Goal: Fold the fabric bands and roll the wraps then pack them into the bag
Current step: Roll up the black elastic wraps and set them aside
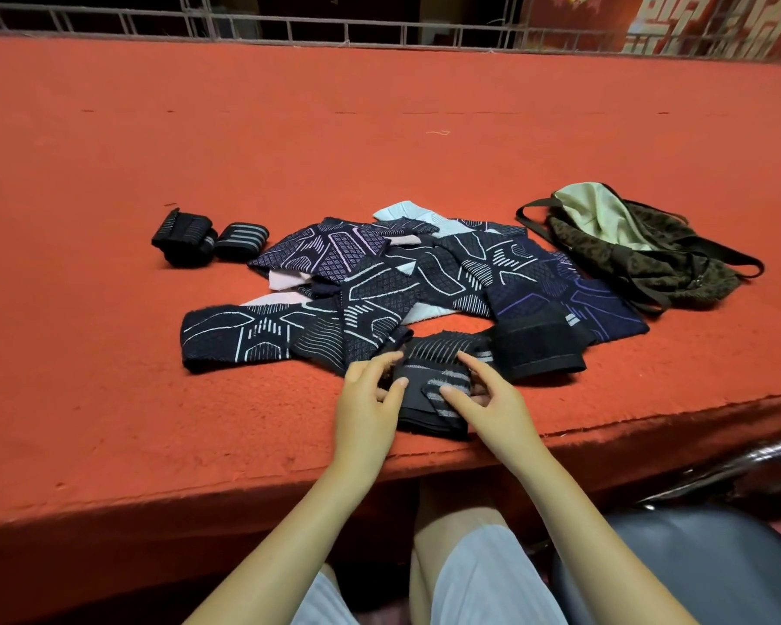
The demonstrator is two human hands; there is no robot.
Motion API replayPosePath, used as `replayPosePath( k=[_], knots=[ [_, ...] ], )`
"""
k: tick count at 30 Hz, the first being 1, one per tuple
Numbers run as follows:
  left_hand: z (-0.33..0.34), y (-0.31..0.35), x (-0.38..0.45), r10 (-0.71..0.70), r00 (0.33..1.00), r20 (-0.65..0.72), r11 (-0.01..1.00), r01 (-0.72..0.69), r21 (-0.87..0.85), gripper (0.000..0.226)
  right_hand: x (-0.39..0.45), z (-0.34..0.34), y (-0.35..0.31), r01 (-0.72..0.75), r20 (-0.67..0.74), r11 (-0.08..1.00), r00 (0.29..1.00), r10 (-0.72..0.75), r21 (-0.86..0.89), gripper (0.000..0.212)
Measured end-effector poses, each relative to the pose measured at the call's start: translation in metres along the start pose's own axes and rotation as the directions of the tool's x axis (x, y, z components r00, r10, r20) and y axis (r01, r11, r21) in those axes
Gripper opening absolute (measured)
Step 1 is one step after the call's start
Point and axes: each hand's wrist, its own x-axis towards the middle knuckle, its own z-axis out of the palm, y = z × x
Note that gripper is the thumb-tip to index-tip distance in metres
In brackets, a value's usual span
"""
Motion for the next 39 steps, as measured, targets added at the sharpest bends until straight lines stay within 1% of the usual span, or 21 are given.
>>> replayPosePath(
  k=[2, 3, 5, 7, 9, 11, 13, 15, 18, 20, 22, 23, 26, 28, 29, 30, 31, 32, 34, 36, 39],
  knots=[
    [-0.001, 0.0, -0.002, 0.003, 1.0, -0.028, 1.0, -0.003, 0.005, 0.018, -0.001, -0.003, -0.003, -0.003, 0.023, 0.999, 1.0, 0.002, 0.047, 0.051],
    [0.0, 0.0, -0.003, 0.003, 0.999, -0.033, 1.0, -0.002, 0.019, 0.016, -0.001, -0.004, -0.004, 0.004, 0.036, 0.999, 0.999, -0.005, 0.049, 0.049],
    [0.0, -0.001, -0.005, 0.019, 0.999, -0.048, 0.997, -0.015, 0.074, 0.018, -0.001, -0.005, -0.002, 0.007, 0.039, 0.999, 0.999, -0.009, 0.049, 0.046],
    [0.0, -0.001, -0.006, 0.047, 0.998, -0.046, 0.99, -0.04, 0.138, 0.023, -0.004, 0.0, 0.001, 0.021, -0.023, 1.0, 1.0, -0.021, -0.003, 0.046],
    [0.001, 0.0, -0.009, 0.074, 0.997, 0.01, 0.977, -0.074, 0.202, 0.03, -0.009, 0.006, 0.004, 0.065, -0.106, 0.985, 0.991, -0.082, -0.158, 0.048],
    [0.003, 0.0, -0.016, 0.086, 0.991, 0.102, 0.955, -0.111, 0.276, 0.041, -0.014, 0.01, 0.006, 0.092, -0.121, 0.97, 0.985, -0.122, -0.227, 0.049],
    [0.004, 0.0, -0.021, 0.091, 0.981, 0.17, 0.922, -0.147, 0.357, 0.052, -0.015, 0.009, 0.008, 0.086, -0.119, 0.981, 0.987, -0.108, -0.176, 0.049],
    [0.004, 0.0, -0.021, 0.062, 0.972, 0.225, 0.922, -0.142, 0.361, 0.051, -0.017, 0.01, 0.007, 0.096, -0.097, 0.992, 0.99, -0.104, -0.086, 0.048],
    [-0.003, 0.002, -0.016, 0.012, 0.961, 0.275, 0.975, -0.073, 0.212, 0.047, -0.025, 0.019, -0.006, 0.187, -0.05, 0.976, 0.982, -0.182, 0.109, 0.047],
    [-0.011, 0.007, -0.012, -0.022, 0.962, 0.271, 1.0, 0.022, 0.001, 0.046, -0.024, 0.024, -0.02, 0.235, -0.038, 0.95, 0.972, -0.232, 0.207, 0.048],
    [-0.024, 0.016, -0.005, -0.05, 0.975, 0.218, 0.972, 0.097, -0.212, 0.043, -0.017, 0.03, -0.038, 0.261, -0.029, 0.921, 0.964, -0.264, 0.289, 0.045],
    [-0.031, 0.021, 0.0, -0.063, 0.982, 0.181, 0.955, 0.111, -0.274, 0.042, -0.011, 0.033, -0.047, 0.279, -0.02, 0.91, 0.958, -0.287, 0.308, 0.044],
    [-0.053, 0.028, 0.022, -0.105, 0.992, 0.077, 0.924, 0.126, -0.362, 0.041, 0.01, 0.044, -0.075, 0.302, 0.058, 0.9, 0.94, -0.336, 0.315, 0.04],
    [-0.068, 0.025, 0.042, -0.135, 0.99, -0.029, 0.929, 0.117, -0.35, 0.041, 0.031, 0.057, -0.087, 0.28, 0.128, 0.927, 0.939, -0.318, 0.25, 0.039],
    [-0.076, 0.022, 0.053, -0.134, 0.987, -0.084, 0.946, 0.103, -0.307, 0.041, 0.043, 0.065, -0.09, 0.259, 0.161, 0.944, 0.942, -0.293, 0.204, 0.039],
    [-0.085, 0.02, 0.065, -0.128, 0.984, -0.124, 0.957, 0.09, -0.275, 0.04, 0.054, 0.073, -0.091, 0.237, 0.19, 0.961, 0.946, -0.261, 0.143, 0.041],
    [-0.093, 0.017, 0.079, -0.13, 0.979, -0.156, 0.964, 0.087, -0.253, 0.039, 0.067, 0.079, -0.088, 0.247, 0.186, 0.969, 0.951, -0.248, 0.025, 0.044],
    [-0.102, 0.01, 0.096, -0.142, 0.973, -0.181, 0.967, 0.097, -0.237, 0.039, 0.081, 0.084, -0.083, 0.297, 0.154, 0.944, 0.949, -0.275, -0.143, 0.047],
    [-0.119, -0.008, 0.134, -0.177, 0.958, -0.225, 0.968, 0.128, -0.218, 0.039, 0.109, 0.088, -0.072, 0.393, 0.096, 0.811, 0.915, -0.392, -0.433, 0.052],
    [-0.135, -0.028, 0.174, -0.186, 0.945, -0.268, 0.978, 0.152, -0.141, 0.041, 0.137, 0.087, -0.065, 0.41, 0.058, 0.717, 0.885, -0.461, -0.564, 0.052],
    [-0.151, -0.052, 0.231, -0.196, 0.931, -0.309, 0.98, 0.197, -0.028, 0.042, 0.176, 0.087, -0.051, 0.367, 0.11, 0.662, 0.911, -0.397, -0.654, 0.046]
  ],
)
